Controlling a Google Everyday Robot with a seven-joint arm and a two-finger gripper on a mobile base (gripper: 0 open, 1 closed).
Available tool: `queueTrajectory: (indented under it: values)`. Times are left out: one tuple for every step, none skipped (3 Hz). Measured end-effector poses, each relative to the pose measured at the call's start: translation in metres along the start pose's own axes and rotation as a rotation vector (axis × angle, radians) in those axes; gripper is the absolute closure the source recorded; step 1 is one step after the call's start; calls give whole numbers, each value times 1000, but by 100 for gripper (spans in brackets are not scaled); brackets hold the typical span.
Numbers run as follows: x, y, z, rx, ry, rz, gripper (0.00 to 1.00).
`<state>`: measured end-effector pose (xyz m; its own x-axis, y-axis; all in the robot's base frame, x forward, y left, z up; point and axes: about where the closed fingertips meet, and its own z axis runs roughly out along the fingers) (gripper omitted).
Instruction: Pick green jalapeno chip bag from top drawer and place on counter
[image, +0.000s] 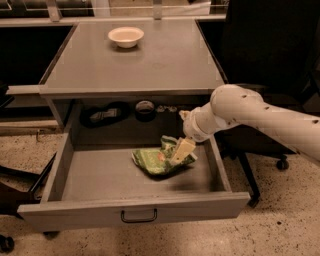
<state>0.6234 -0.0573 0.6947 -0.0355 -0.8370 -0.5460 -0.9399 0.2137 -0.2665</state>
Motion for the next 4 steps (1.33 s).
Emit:
queueTrajectory:
  values:
    - [5,12,2,-31,-15,9,0]
    - [6,18,23,-91,-29,12,0]
    - [0,23,54,-169,-25,-7,0]
    - [-4,24,81,-252,-16,0,19]
